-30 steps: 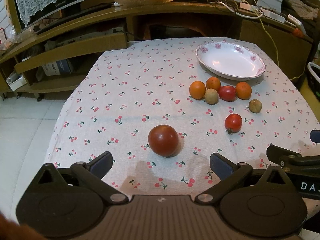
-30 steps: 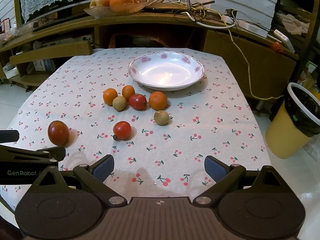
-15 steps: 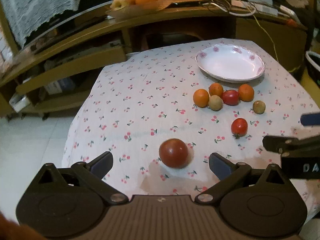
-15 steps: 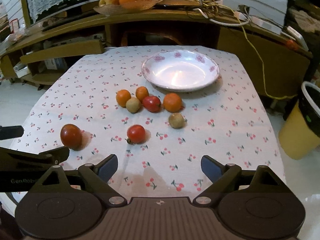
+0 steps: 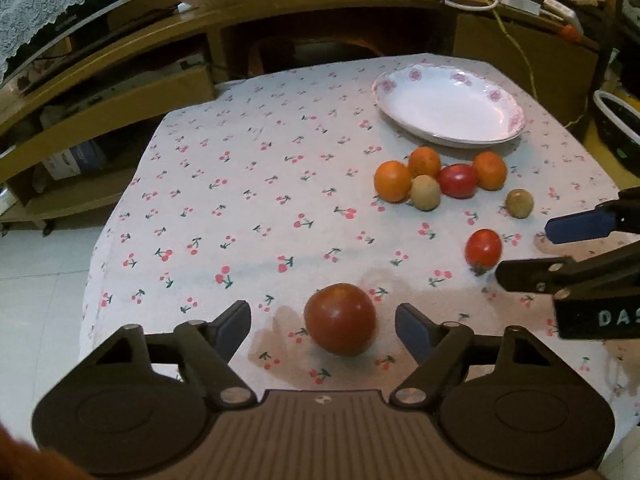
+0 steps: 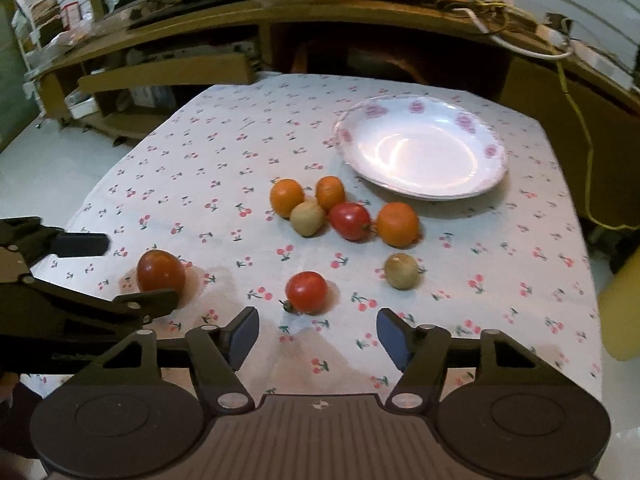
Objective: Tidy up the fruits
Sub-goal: 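Grasp the large dark tomato with the left tool while the right grasps a small red tomato, then carry both tomatoes over the white plate and open both tools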
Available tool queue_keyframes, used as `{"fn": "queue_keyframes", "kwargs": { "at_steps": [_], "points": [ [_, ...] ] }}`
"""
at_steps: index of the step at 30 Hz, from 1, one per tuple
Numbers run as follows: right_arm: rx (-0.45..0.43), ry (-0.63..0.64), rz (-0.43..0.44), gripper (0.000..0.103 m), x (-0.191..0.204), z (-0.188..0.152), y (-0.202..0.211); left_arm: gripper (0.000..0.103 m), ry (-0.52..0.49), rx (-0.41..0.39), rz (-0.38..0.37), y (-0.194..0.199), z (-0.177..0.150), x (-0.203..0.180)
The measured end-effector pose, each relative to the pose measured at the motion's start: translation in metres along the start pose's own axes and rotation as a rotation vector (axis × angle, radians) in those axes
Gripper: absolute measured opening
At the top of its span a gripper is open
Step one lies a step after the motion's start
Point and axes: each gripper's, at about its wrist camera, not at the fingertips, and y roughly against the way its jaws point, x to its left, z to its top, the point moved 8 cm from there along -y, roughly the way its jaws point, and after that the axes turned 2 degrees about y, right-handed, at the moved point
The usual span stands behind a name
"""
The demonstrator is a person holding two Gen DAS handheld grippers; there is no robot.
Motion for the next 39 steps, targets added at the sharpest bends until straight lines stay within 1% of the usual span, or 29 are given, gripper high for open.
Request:
{"fn": "queue_keyframes", "kwargs": {
  "at_steps": [1,3,4,5,9,11,13,15,17,18,19,25,29,34,37,39],
  "points": [
    [0.001,0.005,0.005,0.061,0.0,0.001,-0.002,0.074,0.008,0.01,-0.008,-0.002,0.0,0.001],
    [0.004,0.005,0.014,0.06,-0.002,0.002,-0.005,0.069,0.026,0.022,-0.04,-0.006,-0.001,0.002],
    [0.007,0.003,0.019,0.06,-0.002,0.002,-0.008,0.069,0.028,0.025,-0.044,-0.007,-0.002,0.002],
    [0.01,0.002,0.023,0.056,-0.003,0.002,-0.01,0.068,0.023,0.024,-0.04,-0.008,-0.002,0.001],
    [0.026,-0.002,0.042,0.049,-0.003,0.002,-0.017,0.065,0.011,0.026,-0.039,-0.012,-0.002,-0.001],
    [0.034,0.001,0.049,0.044,-0.002,0.002,-0.022,0.062,0.012,0.033,-0.035,-0.016,-0.002,0.0],
    [0.043,0.001,0.051,0.042,-0.002,0.002,-0.026,0.055,0.02,0.042,-0.05,-0.019,-0.002,-0.001],
    [0.051,0.002,0.053,0.036,-0.002,0.002,-0.031,0.051,0.026,0.05,-0.061,-0.02,-0.003,-0.002],
    [0.063,0.001,0.068,0.027,-0.002,0.002,-0.033,0.05,0.024,0.054,-0.06,-0.022,-0.003,-0.004],
    [0.069,0.0,0.079,0.025,-0.001,0.002,-0.034,0.049,0.024,0.051,-0.059,-0.022,-0.002,-0.004],
    [0.068,0.004,0.077,0.025,0.0,0.002,-0.034,0.047,0.024,0.051,-0.06,-0.022,-0.002,-0.005],
    [0.073,0.008,0.088,0.024,-0.001,0.001,-0.032,0.046,0.016,0.061,-0.051,-0.02,-0.001,-0.008],
    [0.05,0.002,0.092,0.024,-0.004,0.003,-0.022,0.046,-0.005,0.051,-0.055,-0.015,0.004,-0.019],
    [0.004,-0.018,0.092,0.024,-0.012,0.01,-0.005,0.046,-0.031,0.02,-0.075,-0.004,0.025,-0.035],
    [-0.03,-0.036,0.089,0.024,-0.017,0.02,0.003,0.046,-0.057,-0.012,-0.104,-0.002,0.045,-0.046],
    [-0.047,-0.055,0.087,0.024,-0.023,0.026,0.007,0.046,-0.071,-0.023,-0.119,-0.008,0.06,-0.052]
  ]
}}
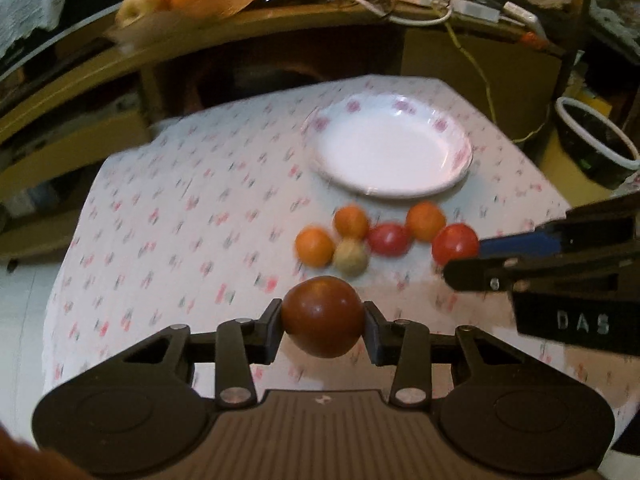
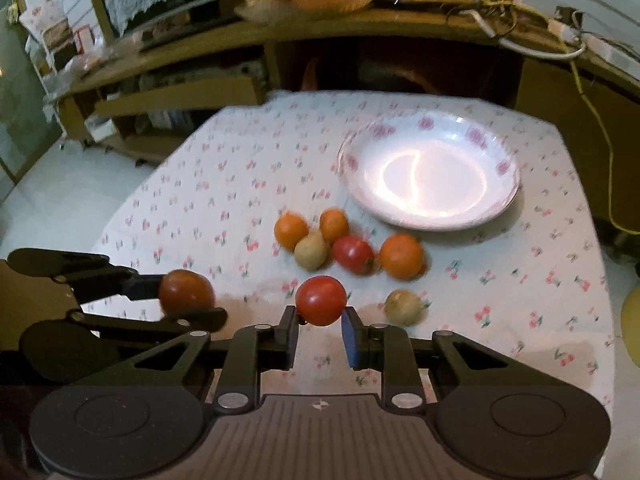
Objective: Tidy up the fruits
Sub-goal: 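Carry both tomatoes over the white plate and open both tools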
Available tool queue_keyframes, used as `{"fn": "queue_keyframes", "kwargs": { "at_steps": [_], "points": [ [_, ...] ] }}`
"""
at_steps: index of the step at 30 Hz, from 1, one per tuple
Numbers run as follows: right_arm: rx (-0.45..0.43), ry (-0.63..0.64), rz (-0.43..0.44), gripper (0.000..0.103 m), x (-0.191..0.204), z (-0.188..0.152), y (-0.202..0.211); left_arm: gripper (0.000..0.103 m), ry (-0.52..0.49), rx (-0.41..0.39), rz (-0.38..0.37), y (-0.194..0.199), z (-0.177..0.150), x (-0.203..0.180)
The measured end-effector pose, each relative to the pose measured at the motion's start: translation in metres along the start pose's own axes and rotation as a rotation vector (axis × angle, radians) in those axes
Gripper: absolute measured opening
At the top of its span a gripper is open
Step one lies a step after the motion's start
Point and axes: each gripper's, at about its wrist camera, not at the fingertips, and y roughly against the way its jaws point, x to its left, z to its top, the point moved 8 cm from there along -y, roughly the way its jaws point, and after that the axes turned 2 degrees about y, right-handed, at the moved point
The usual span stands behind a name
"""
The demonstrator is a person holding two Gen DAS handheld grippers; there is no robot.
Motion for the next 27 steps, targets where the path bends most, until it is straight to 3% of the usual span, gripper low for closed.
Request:
{"fn": "queue_keyframes", "kwargs": {
  "at_steps": [12,27],
  "points": [
    [-0.02,-0.126,-0.08,0.024,-0.062,0.035,-0.017,0.046,0.021,-0.036,-0.054,-0.042,0.071,-0.014],
    [0.017,-0.135,-0.097,0.025,-0.087,0.063,-0.057,0.045,0.006,0.0,-0.048,-0.085,0.094,-0.017]
  ]
}}
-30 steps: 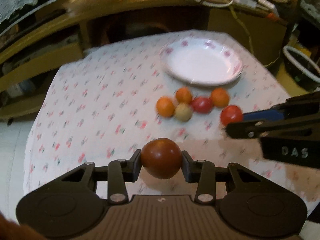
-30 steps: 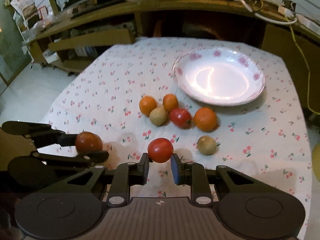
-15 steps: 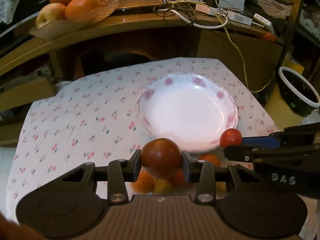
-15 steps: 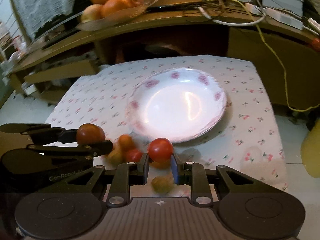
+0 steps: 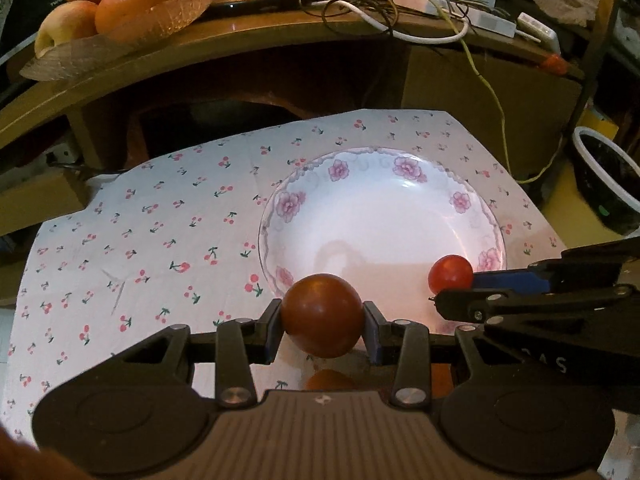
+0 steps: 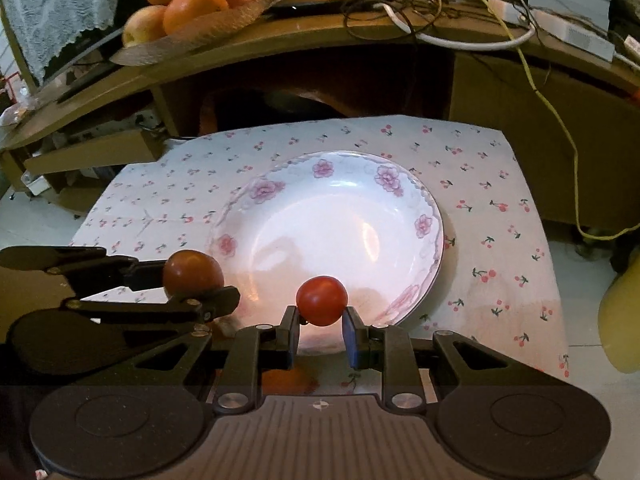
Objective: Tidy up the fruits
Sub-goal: 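Carry both tomatoes over the white plate and open both tools, then withdraw both tools from the plate toward the remaining fruit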
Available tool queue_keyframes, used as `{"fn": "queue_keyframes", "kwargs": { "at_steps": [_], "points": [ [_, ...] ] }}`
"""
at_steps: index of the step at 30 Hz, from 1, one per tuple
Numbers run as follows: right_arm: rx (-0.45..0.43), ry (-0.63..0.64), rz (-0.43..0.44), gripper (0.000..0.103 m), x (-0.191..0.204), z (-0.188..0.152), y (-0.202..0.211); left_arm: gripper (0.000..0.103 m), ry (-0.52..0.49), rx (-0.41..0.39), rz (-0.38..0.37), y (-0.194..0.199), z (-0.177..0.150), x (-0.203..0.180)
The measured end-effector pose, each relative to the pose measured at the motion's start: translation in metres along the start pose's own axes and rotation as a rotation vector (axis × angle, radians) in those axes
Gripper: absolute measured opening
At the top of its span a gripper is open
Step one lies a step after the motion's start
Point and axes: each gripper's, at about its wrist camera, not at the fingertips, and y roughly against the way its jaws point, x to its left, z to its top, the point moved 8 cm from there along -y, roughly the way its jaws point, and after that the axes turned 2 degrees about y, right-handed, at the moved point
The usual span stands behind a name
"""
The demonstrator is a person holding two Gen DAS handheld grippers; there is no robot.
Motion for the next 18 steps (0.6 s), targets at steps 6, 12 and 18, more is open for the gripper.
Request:
{"fn": "queue_keyframes", "kwargs": {
  "at_steps": [6,12,18],
  "points": [
    [0.009,-0.004,-0.001,0.026,-0.0047,0.0041,-0.0077,0.046,-0.006,-0.009,0.012,-0.0048,0.0043,-0.0004],
    [0.001,-0.003,-0.01,0.027,-0.0052,0.0062,-0.0094,0.046,-0.007,-0.014,0.014,-0.005,0.0051,-0.0011],
    [-0.015,0.017,-0.025,0.027,-0.006,0.0078,-0.0065,0.046,0.0,-0.017,0.01,-0.0023,0.0054,-0.0021]
  ]
}}
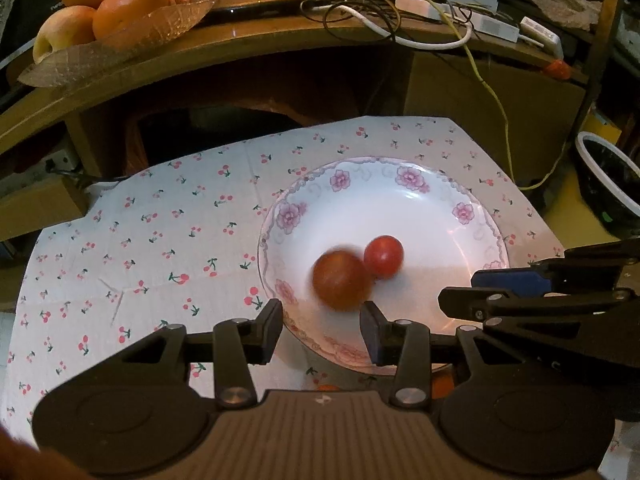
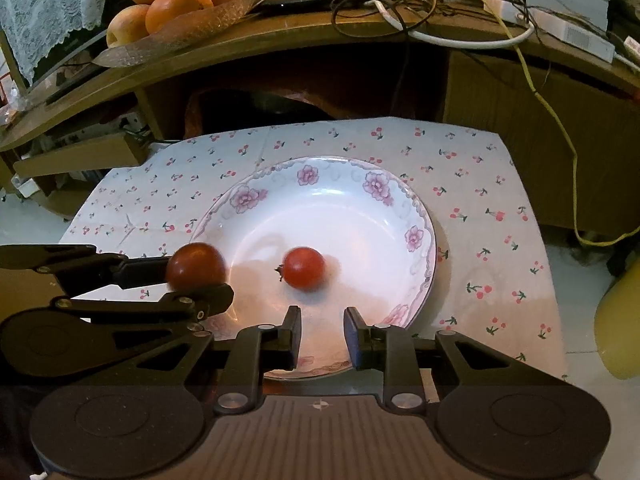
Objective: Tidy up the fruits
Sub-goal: 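Withdraw both tools from the plate toward the remaining fruit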
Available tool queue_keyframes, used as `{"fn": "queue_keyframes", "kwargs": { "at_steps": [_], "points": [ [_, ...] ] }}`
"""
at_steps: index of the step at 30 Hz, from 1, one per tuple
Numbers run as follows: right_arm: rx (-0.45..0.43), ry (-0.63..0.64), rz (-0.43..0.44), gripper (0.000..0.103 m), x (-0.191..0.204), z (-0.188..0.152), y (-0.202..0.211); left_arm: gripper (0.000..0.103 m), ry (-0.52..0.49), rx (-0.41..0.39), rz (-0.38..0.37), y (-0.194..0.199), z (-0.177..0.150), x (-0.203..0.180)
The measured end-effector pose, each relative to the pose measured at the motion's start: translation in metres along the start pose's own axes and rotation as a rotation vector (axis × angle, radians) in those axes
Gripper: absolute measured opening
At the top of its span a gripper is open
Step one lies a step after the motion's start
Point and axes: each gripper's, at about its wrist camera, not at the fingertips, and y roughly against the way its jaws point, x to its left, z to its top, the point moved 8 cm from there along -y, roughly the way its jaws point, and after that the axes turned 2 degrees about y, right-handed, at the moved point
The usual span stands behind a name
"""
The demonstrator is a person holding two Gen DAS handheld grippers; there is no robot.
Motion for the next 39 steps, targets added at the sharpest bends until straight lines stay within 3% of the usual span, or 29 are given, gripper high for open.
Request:
{"fn": "queue_keyframes", "kwargs": {
  "at_steps": [16,39],
  "points": [
    [-0.048,0.058,-0.046,0.042,0.002,-0.001,0.009,0.048,-0.008,-0.026,-0.012,0.016,-0.002,0.004],
    [-0.064,0.145,-0.058,0.046,0.02,-0.016,0.022,0.049,-0.06,-0.03,-0.027,0.046,-0.023,0.014]
  ]
}}
